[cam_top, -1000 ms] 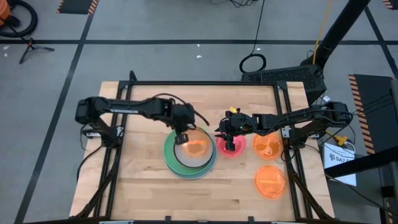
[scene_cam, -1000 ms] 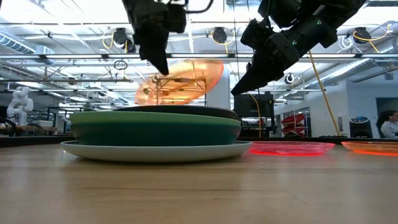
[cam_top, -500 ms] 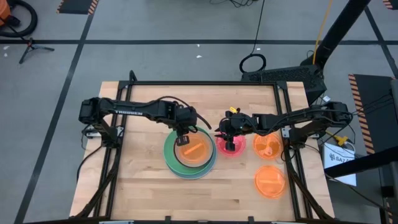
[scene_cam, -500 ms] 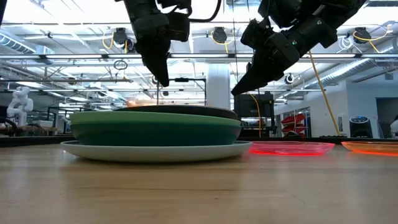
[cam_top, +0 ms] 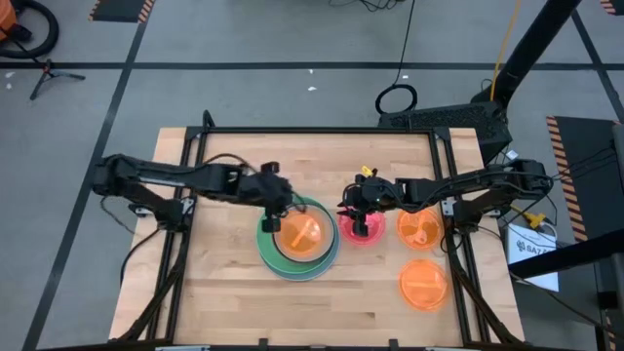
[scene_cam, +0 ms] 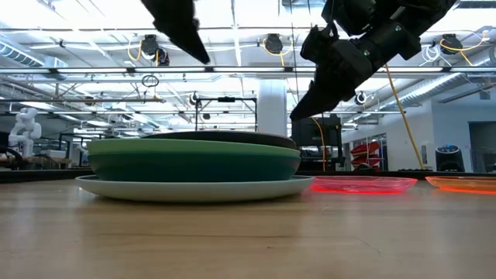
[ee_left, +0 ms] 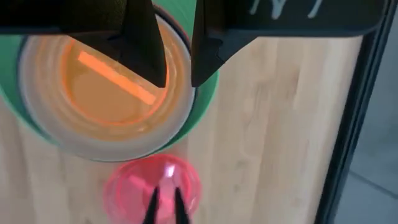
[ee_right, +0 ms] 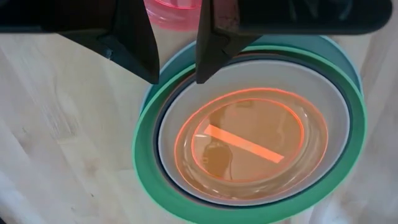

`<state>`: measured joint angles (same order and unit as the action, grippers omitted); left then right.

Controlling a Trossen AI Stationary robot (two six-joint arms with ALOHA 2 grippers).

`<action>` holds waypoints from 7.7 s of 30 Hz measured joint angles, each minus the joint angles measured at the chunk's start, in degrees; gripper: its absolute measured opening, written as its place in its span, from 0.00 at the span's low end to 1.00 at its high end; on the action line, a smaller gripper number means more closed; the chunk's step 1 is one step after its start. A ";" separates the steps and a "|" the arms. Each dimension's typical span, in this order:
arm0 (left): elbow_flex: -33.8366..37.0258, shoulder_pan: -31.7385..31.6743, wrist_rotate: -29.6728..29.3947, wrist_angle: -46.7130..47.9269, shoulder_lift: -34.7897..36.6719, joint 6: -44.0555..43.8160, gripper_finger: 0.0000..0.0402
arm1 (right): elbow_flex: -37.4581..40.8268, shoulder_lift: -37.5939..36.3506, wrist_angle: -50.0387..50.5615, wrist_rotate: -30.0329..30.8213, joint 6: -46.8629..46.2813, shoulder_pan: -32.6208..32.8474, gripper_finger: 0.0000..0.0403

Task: Stack plastic plates
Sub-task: Stack the transparent pink plate on top of the top left transparent orange plate

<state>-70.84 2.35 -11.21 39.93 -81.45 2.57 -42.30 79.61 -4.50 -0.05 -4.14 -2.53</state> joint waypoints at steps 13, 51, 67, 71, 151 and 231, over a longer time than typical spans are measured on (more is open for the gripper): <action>28.52 2.27 -5.54 -40.12 25.53 9.59 0.21 | -3.38 0.00 -2.19 3.19 -11.59 0.00 0.24; 33.72 9.77 -5.96 -19.67 45.74 2.94 0.21 | -20.55 0.00 33.20 19.23 -28.93 -4.70 0.24; 43.15 9.71 -6.57 -31.18 57.93 7.56 0.21 | -15.35 0.02 40.27 19.54 -40.08 3.03 0.24; 45.29 8.59 -8.41 -31.05 63.80 7.51 0.21 | -11.12 0.02 32.65 19.54 -40.59 3.91 0.24; 48.18 4.41 -8.43 -27.65 72.06 4.46 0.21 | -3.28 0.02 41.86 19.28 -60.30 2.22 0.46; 48.16 4.41 -8.40 -26.26 72.04 4.19 0.21 | -3.08 0.03 38.65 18.36 -48.95 -3.51 0.13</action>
<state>-22.68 6.76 -19.62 13.67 -9.41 6.76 -45.39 79.65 34.14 18.31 -53.09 -6.04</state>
